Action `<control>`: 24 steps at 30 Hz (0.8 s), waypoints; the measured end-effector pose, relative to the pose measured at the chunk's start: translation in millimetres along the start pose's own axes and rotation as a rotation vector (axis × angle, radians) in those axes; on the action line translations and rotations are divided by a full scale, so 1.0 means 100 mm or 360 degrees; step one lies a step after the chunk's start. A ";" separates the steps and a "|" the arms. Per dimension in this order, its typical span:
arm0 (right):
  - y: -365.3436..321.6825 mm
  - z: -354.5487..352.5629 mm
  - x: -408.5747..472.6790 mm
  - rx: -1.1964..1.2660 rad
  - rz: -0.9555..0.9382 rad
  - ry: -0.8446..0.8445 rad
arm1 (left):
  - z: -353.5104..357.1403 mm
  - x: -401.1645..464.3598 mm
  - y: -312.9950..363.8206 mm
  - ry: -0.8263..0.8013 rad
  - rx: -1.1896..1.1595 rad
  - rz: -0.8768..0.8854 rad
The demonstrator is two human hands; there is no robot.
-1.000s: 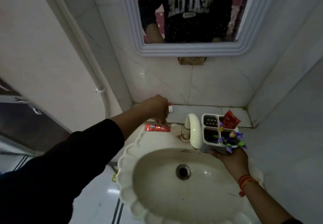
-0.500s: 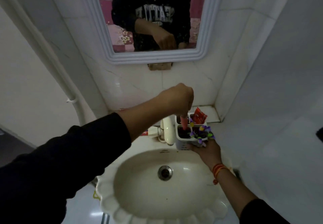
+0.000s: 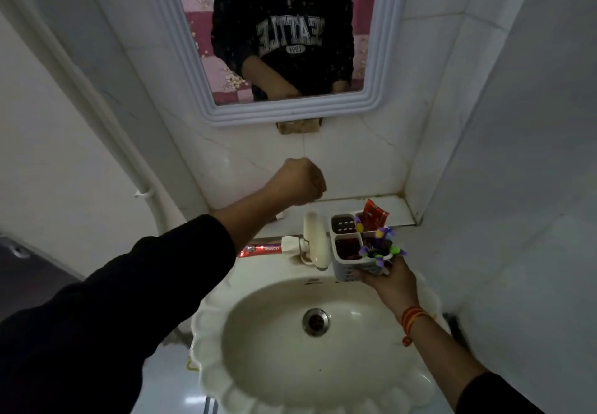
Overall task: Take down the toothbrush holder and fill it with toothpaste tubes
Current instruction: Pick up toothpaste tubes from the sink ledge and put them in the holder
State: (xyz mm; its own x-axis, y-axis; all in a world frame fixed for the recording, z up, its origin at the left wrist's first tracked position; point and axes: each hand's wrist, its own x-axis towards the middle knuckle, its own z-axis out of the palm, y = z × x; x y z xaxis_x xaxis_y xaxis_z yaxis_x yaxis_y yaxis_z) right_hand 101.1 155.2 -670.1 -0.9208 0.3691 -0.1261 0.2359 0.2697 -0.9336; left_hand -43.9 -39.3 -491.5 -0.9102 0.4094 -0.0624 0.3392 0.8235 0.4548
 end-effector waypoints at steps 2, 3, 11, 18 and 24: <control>0.03 0.00 0.01 -0.0021 0.0024 -0.0009 | 0.12 0.00 -0.33 0.0005 0.0188 -0.0069; 0.03 0.00 0.01 -0.0024 0.0032 -0.0009 | 0.21 -0.01 -0.49 -0.0068 0.0302 -0.0098; -0.03 0.01 -0.04 0.0020 0.0055 0.0002 | 0.91 -0.26 -1.22 -0.0538 0.0876 -0.0292; -0.05 0.02 -0.03 -0.0058 0.0047 0.0019 | 0.98 -0.35 -1.34 -0.0484 0.0731 -0.0362; -0.07 0.02 -0.04 -0.0039 0.0072 -0.0006 | 0.37 -0.30 -1.12 -0.0420 0.0528 -0.0357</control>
State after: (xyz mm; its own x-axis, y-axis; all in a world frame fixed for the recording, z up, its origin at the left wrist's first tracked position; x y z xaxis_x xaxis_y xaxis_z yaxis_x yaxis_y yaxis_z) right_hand 102.1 149.8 -663.8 -0.9103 0.3778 -0.1691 0.2846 0.2745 -0.9185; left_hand -45.9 -128.8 -573.4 -0.8928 0.2579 -0.3692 0.2380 0.9662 0.0992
